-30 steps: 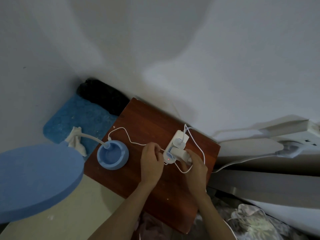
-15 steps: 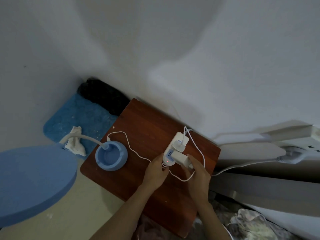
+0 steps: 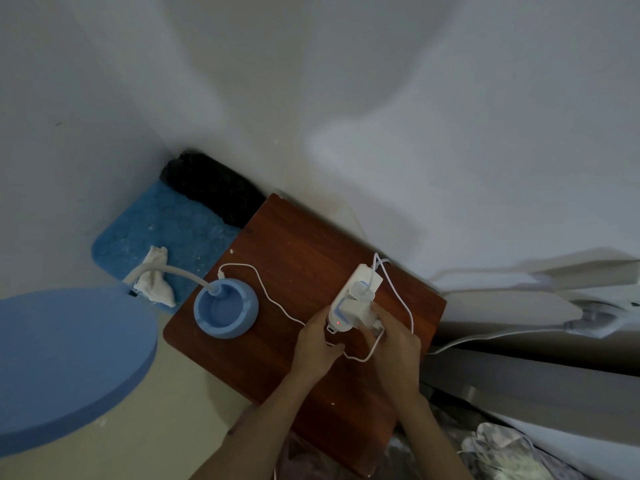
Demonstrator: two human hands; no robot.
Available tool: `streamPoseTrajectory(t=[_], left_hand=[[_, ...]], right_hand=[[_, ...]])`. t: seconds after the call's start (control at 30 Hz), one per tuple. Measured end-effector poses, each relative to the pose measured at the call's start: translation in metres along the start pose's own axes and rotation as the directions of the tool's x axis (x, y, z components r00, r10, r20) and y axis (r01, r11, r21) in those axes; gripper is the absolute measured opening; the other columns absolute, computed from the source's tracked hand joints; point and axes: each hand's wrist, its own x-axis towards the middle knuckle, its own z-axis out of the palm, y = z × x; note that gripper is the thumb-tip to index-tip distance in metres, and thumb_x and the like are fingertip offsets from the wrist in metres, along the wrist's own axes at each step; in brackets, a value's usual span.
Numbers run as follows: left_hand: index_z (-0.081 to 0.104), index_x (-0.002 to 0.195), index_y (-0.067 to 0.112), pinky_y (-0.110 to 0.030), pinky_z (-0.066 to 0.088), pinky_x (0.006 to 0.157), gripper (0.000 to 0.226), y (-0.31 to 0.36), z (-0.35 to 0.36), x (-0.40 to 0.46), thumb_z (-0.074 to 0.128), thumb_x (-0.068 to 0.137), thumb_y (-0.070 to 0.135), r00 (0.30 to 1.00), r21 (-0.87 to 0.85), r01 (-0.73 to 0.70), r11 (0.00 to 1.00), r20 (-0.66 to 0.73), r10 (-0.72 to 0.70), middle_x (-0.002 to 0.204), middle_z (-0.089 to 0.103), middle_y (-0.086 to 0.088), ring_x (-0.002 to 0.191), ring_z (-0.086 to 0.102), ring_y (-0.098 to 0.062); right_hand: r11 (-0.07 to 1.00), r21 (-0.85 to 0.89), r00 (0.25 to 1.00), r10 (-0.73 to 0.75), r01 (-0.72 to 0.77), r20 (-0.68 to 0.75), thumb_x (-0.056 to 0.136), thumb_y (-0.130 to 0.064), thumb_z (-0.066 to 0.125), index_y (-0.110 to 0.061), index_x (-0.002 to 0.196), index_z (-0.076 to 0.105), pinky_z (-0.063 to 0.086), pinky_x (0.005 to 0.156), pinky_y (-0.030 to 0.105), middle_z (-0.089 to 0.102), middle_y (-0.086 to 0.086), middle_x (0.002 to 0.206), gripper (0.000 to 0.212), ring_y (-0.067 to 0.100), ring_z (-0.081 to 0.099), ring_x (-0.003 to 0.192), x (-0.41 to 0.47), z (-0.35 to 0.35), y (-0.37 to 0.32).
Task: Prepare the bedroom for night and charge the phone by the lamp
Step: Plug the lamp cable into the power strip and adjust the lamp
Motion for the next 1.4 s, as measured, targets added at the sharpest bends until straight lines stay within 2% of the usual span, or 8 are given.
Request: streamPoseTrajectory(t=[0.3,0.5,0.67,0.83,1.03,1.13,1.27,1.4], left_hand=[[0.049,0.126,0.010,0.001,0.033,0.079,0.066,-0.002,-0.003,0.002,0.074,0.066,-0.001,1.000,-0.047,-0.005,0.999,0.027,0.006,0.119,0.057,-0.001,0.105,0.048,-0.006],[0.051,0.123,0.010,-0.001,0.037,0.078,0.064,-0.004,-0.006,0.003,0.073,0.064,-0.004,0.998,-0.068,-0.053,0.996,0.042,0.056,0.114,0.058,0.003,0.108,0.054,-0.014],[0.044,0.131,0.012,-0.029,0.044,0.096,0.065,-0.005,-0.009,0.002,0.067,0.071,-0.003,0.989,-0.058,-0.145,0.988,-0.051,0.142,0.125,0.058,-0.004,0.114,0.054,-0.013],[0.043,0.132,0.011,-0.008,0.033,0.098,0.057,0.007,-0.016,-0.005,0.054,0.079,-0.006,0.934,0.055,-0.351,0.935,-0.048,0.354,0.126,0.052,0.003,0.118,0.050,-0.008],[0.037,0.137,0.011,-0.011,0.029,0.102,0.064,0.001,-0.018,-0.007,0.036,0.074,-0.002,0.851,0.261,-0.521,0.813,0.088,0.517,0.141,0.040,0.000,0.123,0.044,-0.009],[0.040,0.135,0.008,-0.018,0.041,0.089,0.059,-0.001,-0.019,-0.002,0.032,0.076,0.007,0.851,0.310,-0.519,0.796,0.099,0.516,0.137,0.048,-0.007,0.108,0.059,-0.019],[0.038,0.136,0.010,-0.015,0.037,0.092,0.060,-0.001,-0.017,0.002,0.040,0.077,-0.002,0.867,0.269,-0.494,0.827,0.080,0.492,0.135,0.050,-0.007,0.106,0.061,-0.022],[0.033,0.136,0.016,-0.019,0.040,0.093,0.064,-0.006,-0.017,0.004,0.045,0.076,-0.003,0.870,0.236,-0.489,0.840,0.060,0.489,0.134,0.050,-0.008,0.110,0.058,-0.021]], right_hand=[[0.934,-0.255,0.967,-0.230,0.252,0.113,0.058,0.006,0.081,0.002,0.100,0.067,0.058,0.063,0.040,0.071,0.021,0.090,0.045,0.033,0.069,0.077,0.015,0.004,-0.019],[0.941,-0.223,0.966,-0.235,0.255,0.112,0.054,0.006,0.082,0.001,0.101,0.066,0.058,0.061,0.038,0.071,0.019,0.088,0.051,0.031,0.067,0.078,0.016,0.012,-0.025],[0.958,-0.177,0.972,-0.206,0.224,0.111,0.058,0.005,0.080,-0.001,0.102,0.066,0.056,0.065,0.036,0.071,0.017,0.090,0.047,0.030,0.066,0.081,0.012,0.010,-0.028],[0.976,-0.159,0.984,-0.127,0.147,0.129,0.073,-0.005,0.071,-0.005,0.110,0.063,0.050,0.079,0.035,0.067,0.019,0.101,0.038,0.031,0.063,0.093,0.017,0.008,-0.026],[0.987,-0.106,0.988,-0.111,0.123,0.111,0.069,-0.004,0.071,-0.002,0.102,0.064,0.041,0.082,0.028,0.067,0.018,0.099,0.033,0.031,0.064,0.090,0.010,0.002,-0.015],[0.984,-0.109,0.987,-0.133,0.143,0.088,0.067,-0.010,0.066,-0.003,0.101,0.065,0.046,0.082,0.023,0.068,0.016,0.098,0.035,0.025,0.064,0.090,0.008,0.002,-0.009],[0.993,-0.079,0.995,-0.088,0.092,0.049,0.061,0.000,0.080,-0.005,0.104,0.062,0.038,0.088,0.015,0.068,0.018,0.096,0.047,0.014,0.053,0.095,0.001,0.013,0.005],[0.990,-0.065,0.991,-0.120,0.123,0.052,0.071,-0.006,0.070,-0.002,0.102,0.065,0.049,0.082,0.024,0.067,0.016,0.097,0.032,0.021,0.060,0.093,0.009,0.007,-0.013]])
